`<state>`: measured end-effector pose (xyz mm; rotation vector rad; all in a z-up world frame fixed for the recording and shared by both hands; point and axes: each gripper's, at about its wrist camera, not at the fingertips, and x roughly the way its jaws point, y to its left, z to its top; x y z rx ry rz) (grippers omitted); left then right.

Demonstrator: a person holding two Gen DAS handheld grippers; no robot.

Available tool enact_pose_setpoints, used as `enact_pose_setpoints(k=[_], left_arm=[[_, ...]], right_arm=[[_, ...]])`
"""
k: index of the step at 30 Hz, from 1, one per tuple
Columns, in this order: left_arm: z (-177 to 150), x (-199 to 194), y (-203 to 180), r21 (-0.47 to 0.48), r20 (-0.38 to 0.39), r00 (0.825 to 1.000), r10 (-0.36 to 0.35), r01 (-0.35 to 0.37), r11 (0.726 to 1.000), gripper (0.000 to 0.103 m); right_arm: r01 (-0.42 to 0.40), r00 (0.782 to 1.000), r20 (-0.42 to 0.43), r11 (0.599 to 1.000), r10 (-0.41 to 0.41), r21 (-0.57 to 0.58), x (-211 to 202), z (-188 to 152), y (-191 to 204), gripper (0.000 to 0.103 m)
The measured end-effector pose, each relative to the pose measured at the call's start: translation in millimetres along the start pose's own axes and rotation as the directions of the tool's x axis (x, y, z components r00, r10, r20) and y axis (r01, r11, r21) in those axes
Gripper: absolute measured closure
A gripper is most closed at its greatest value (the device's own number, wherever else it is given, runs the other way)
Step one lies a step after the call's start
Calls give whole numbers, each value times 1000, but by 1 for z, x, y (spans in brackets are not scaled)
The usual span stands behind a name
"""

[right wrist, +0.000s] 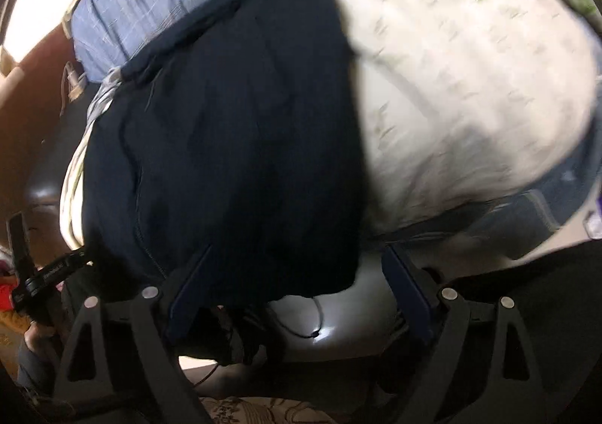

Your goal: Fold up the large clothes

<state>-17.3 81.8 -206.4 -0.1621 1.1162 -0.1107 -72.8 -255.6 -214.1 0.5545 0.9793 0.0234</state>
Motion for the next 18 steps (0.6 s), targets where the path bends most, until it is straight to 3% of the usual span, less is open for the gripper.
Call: enact_pose_setpoints(k=[5, 7, 9, 11, 14, 18], left_arm=[[-1, 15, 0, -13, -17, 999, -46, 46, 999, 21], [-1, 13, -4, 2, 1, 998, -60, 60, 998, 41], [-3, 5, -8, 28, 24, 999, -41, 41, 999, 66], [-3, 1, -3, 12, 26, 999, -33, 32, 999, 86], [-1, -9, 14, -57, 23, 996, -89, 91, 994, 95], [7, -41, 10, -19, 93, 992, -89, 91, 996, 95]], right_arm=[[-50, 999, -12, 998, 51, 29, 27, 12, -3, 16], [-77, 997, -7, 997, 77, 6, 28, 13, -1, 29], [-126, 991, -28, 992, 127, 28, 22, 13, -2, 62], [-144, 989, -34, 989, 145, 23, 13, 12, -1, 79], [-189, 982, -18, 982, 189, -26, -3, 14, 11, 85], [-241, 970, 20, 968, 243, -67, -30, 27, 21, 85]])
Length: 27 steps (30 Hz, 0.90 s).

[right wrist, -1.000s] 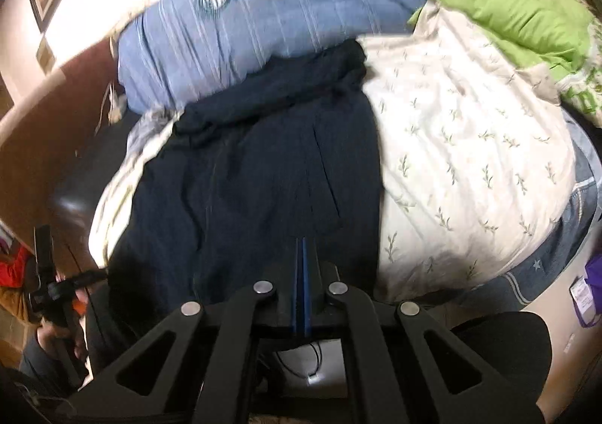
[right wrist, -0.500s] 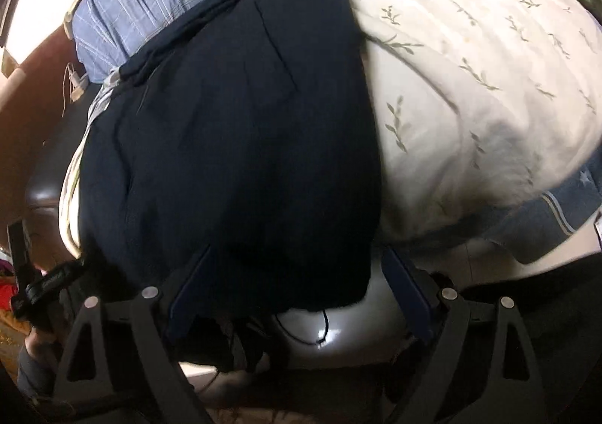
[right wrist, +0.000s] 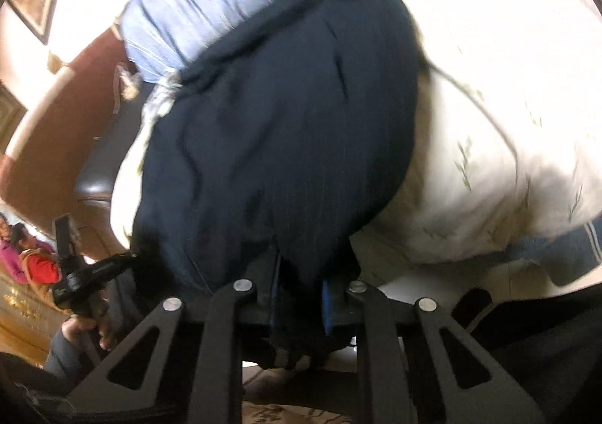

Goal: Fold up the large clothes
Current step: 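Grasp the jacket hem with the right tool and fold it toward the collar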

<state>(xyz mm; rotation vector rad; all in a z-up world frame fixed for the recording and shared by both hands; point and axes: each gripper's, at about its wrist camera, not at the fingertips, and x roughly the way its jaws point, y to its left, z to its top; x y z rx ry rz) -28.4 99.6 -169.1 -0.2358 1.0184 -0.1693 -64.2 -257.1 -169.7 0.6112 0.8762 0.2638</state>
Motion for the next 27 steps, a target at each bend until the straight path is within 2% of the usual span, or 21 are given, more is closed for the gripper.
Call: enact_pose_setpoints(k=[3, 7, 9, 11, 14, 16, 17, 20, 23, 24, 27], left_arm=[[15, -23, -4, -11, 57, 998, -11, 12, 1000, 95], [58, -47, -11, -14, 133, 991, -30, 32, 999, 95], [76, -47, -13, -1, 142, 989, -33, 34, 999, 95], [84, -41, -23, 11, 143, 989, -34, 33, 999, 95], [81, -22, -26, 6, 105, 994, -38, 38, 999, 95], [85, -11, -32, -2, 86, 996, -31, 32, 999, 95], [84, -8, -32, -6, 81, 996, -31, 31, 999, 95], [84, -8, -32, 2, 90, 996, -22, 22, 1000, 95], [91, -7, -35, 16, 102, 995, -14, 13, 1000, 96], [95, -7, -37, 24, 111, 994, -6, 3, 1000, 103], [104, -6, -38, 34, 121, 993, 6, -10, 999, 103]], right_arm=[[-23, 999, 48, 999, 25, -30, -25, 17, 10, 85], [-54, 993, 108, 998, 56, -26, -50, 45, 16, 86], [-83, 988, 132, 996, 84, -13, -56, 66, 18, 86], [-66, 987, 143, 997, 69, -27, -57, 82, 21, 86], [-24, 996, 88, 999, 26, -22, -48, 85, 17, 86], [59, 997, 55, 998, -58, -15, -38, 70, 13, 85], [111, 993, 43, 993, -110, -33, -37, 59, 11, 78], [249, 968, 11, 968, -249, -41, -38, 24, 11, 35], [276, 961, -24, 961, -275, 20, -42, -16, 12, 33], [297, 954, -38, 954, -296, 32, -43, -30, 14, 33], [340, 939, -59, 940, -340, -11, -34, -62, 24, 33]])
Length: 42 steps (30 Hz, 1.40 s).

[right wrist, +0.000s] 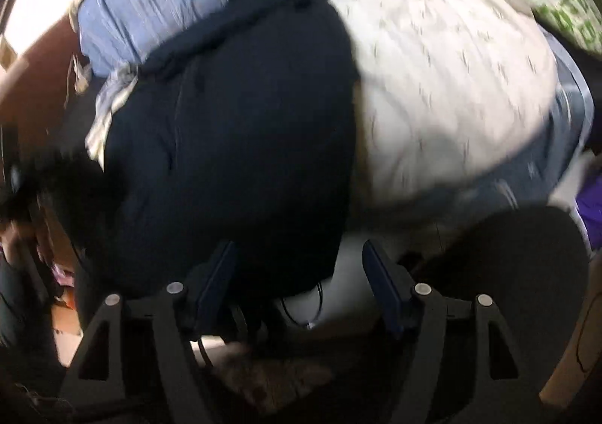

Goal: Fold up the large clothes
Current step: 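Grasp the jacket hem with the right tool and fold it toward the collar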

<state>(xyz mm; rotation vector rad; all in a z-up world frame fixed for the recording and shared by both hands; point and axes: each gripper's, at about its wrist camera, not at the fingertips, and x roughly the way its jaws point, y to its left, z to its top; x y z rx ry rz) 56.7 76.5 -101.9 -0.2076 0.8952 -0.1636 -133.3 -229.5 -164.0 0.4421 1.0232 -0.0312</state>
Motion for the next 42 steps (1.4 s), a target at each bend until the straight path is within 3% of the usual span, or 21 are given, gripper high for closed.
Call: enact_pose_setpoints(k=[3, 5, 7, 8, 10, 11, 12, 15, 18, 20, 22, 25, 26, 27, 28, 29, 30, 33, 42], left_arm=[[5, 4, 0, 16, 2, 1000, 18, -18, 1000, 103], [1, 1, 0, 29, -4, 1000, 15, -14, 999, 103], [-10, -3, -1, 45, -8, 1000, 28, -28, 999, 103], [-17, -5, 0, 46, -14, 999, 45, -44, 998, 96], [-36, -7, 4, 42, -31, 998, 57, -56, 998, 66], [-53, -9, 6, 44, -41, 997, 69, -67, 997, 35], [-66, -10, 7, 51, -44, 996, 78, -76, 996, 16], [-114, -8, 13, 71, -80, 989, 123, -118, 991, 14], [-136, 1, 26, 15, -126, 980, 153, -152, 988, 14], [-144, 10, 40, -61, -155, 984, 86, -96, 993, 13], [-149, 26, 51, -136, -193, 981, -22, -5, 991, 13], [-150, 40, 55, -191, -207, 970, -126, 86, 978, 15], [-149, 39, 54, -200, -188, 965, -180, 142, 970, 24], [-148, 40, 53, -213, -185, 956, -229, 189, 959, 50], [-146, 40, 50, -216, -195, 948, -251, 208, 954, 66], [-144, 41, 48, -215, -199, 941, -273, 230, 949, 89], [-142, 41, 45, -209, -200, 936, -290, 249, 946, 92], [-137, 32, 31, -122, -185, 944, -273, 254, 960, 95], [-104, 3, 34, -146, -91, 943, -320, 305, 941, 96]], right_arm=[[67, 998, 1, 994, -67, -87, 15, -12, 9, 33], [102, 992, -61, 985, -111, -138, 33, -14, 15, 33], [103, 992, -61, 989, -110, -106, 35, -14, 8, 33], [67, 997, -44, 996, -69, -54, 33, -10, -1, 33], [18, 999, -37, 1000, -17, 24, 36, -2, -14, 28], [21, 999, -39, 999, -19, 41, 40, 2, -12, 26], [18, 999, -41, 998, -15, 52, 42, 7, -18, 26], [19, 999, -34, 998, -17, 55, 43, 14, -30, 26], [17, 1000, -20, 999, -16, 41, 35, 17, -31, 26], [9, 1000, -7, 999, -8, 33, 35, 20, -29, 26], [-12, 1000, -20, 1000, 12, 22, 43, 23, -26, 26], [-71, 996, -52, 997, 72, 22, 61, 27, -24, 26], [-84, 995, -56, 996, 85, 30, 66, 28, -25, 26], [-113, 992, -53, 993, 115, 43, 71, 30, -25, 26], [-126, 990, -56, 991, 129, 50, 73, 32, -26, 26], [-130, 988, -71, 990, 134, 61, 78, 34, -26, 26], [-134, 987, -80, 989, 139, 63, 80, 35, -25, 26], [-146, 986, -69, 987, 151, 67, 75, 33, -28, 26], [-248, 964, -87, 968, 251, 39, 73, 17, -25, 26]])
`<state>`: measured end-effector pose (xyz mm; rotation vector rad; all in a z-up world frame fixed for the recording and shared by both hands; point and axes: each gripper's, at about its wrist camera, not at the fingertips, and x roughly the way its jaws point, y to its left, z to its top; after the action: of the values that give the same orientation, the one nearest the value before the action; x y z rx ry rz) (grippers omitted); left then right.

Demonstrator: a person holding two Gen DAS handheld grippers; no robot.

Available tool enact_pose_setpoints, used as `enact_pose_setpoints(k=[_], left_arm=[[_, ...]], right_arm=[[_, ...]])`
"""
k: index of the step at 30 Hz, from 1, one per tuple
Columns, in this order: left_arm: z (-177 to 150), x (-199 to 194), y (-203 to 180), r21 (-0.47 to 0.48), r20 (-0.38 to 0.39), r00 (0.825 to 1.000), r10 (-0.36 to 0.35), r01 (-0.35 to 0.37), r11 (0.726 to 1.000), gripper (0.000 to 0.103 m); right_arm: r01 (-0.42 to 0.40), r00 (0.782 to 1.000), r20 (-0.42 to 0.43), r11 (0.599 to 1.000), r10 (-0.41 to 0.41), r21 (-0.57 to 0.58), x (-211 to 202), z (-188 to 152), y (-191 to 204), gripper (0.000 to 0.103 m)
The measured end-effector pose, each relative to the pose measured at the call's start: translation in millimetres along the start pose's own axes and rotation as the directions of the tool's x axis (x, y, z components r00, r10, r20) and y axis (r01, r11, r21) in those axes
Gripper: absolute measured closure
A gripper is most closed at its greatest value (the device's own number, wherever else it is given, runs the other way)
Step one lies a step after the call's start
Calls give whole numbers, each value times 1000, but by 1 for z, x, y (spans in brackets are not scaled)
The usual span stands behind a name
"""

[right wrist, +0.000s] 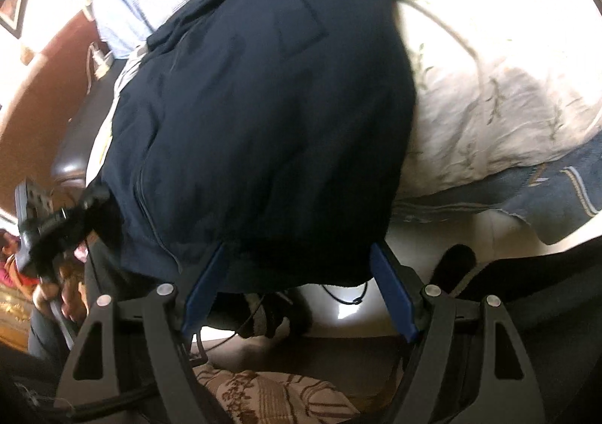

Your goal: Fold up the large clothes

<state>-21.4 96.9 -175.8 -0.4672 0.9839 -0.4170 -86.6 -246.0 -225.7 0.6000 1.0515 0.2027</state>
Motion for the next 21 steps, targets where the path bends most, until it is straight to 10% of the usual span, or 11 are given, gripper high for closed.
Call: enact_pose_setpoints(k=[5, 8, 11, 21], left_arm=[[10, 5, -8, 34, -4, 1000, 23, -23, 999, 96], [10, 9, -12, 54, -15, 997, 71, -70, 996, 96], [8, 12, -20, 88, -15, 990, 137, -135, 987, 96], [45, -25, -41, 94, 80, 990, 113, -120, 988, 96]], right_arm=[[-21, 1000, -18, 1000, 21, -4, 25, 8, 3, 26], [-32, 999, 21, 999, 32, -20, 31, 15, 3, 69], [13, 999, 43, 996, -9, -90, 21, 19, 23, 84], [-104, 963, 237, 987, 131, -122, -76, 58, 52, 86]])
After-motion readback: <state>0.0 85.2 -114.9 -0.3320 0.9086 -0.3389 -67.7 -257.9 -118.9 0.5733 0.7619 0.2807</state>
